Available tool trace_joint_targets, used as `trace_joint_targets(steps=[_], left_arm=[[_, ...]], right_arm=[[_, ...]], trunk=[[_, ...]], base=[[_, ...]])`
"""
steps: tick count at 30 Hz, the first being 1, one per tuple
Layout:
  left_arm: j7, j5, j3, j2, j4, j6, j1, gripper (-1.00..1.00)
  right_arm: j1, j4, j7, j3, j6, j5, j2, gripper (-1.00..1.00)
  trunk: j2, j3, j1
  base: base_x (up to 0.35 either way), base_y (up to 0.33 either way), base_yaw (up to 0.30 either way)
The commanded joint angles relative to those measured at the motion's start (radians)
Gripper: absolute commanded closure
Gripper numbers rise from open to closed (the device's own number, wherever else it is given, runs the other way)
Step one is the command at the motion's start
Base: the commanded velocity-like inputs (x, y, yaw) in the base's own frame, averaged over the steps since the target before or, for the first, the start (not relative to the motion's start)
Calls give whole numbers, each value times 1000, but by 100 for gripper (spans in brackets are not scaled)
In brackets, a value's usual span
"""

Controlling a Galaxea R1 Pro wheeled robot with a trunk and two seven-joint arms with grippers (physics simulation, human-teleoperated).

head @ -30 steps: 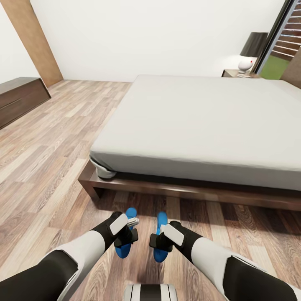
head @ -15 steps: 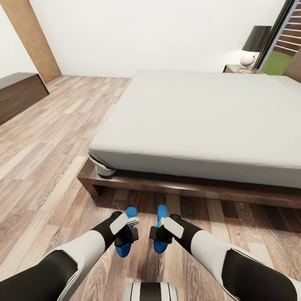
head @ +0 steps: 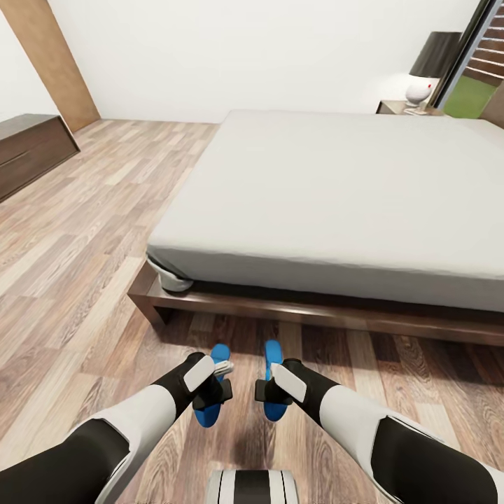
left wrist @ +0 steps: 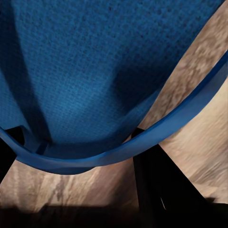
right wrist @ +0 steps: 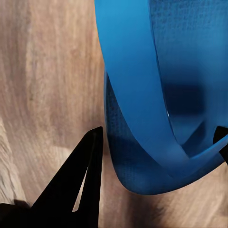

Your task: In the bedroom, move the book from the bed onto either nightstand, and place the two sandals side by side next to the bed.

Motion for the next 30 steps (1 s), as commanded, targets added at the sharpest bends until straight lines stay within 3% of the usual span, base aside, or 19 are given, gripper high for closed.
trace_joint_targets(steps=[1, 17, 25, 30], left_arm=[[3, 9, -6, 1, -1, 2, 0, 100], [-3, 10, -6, 1, -2, -62, 0, 100], [-7, 10, -7, -2, -5, -62, 0, 100], [-7, 10, -7, -2, -5, -59, 0, 100]], right_arm=[[-1, -1, -5, 5, 1, -9, 0, 100], [-1, 1, 0, 1, 2, -14, 0, 100], [-1, 1, 25, 0, 0, -67, 0, 100], [-1, 1, 28, 0, -1, -73, 0, 100]], trunk=[[0, -2, 0], [0, -28, 0], [0, -41, 0], [0, -49, 0]], base=[[2, 0, 0], [0, 0, 0], [0, 0, 0], [0, 0, 0]])
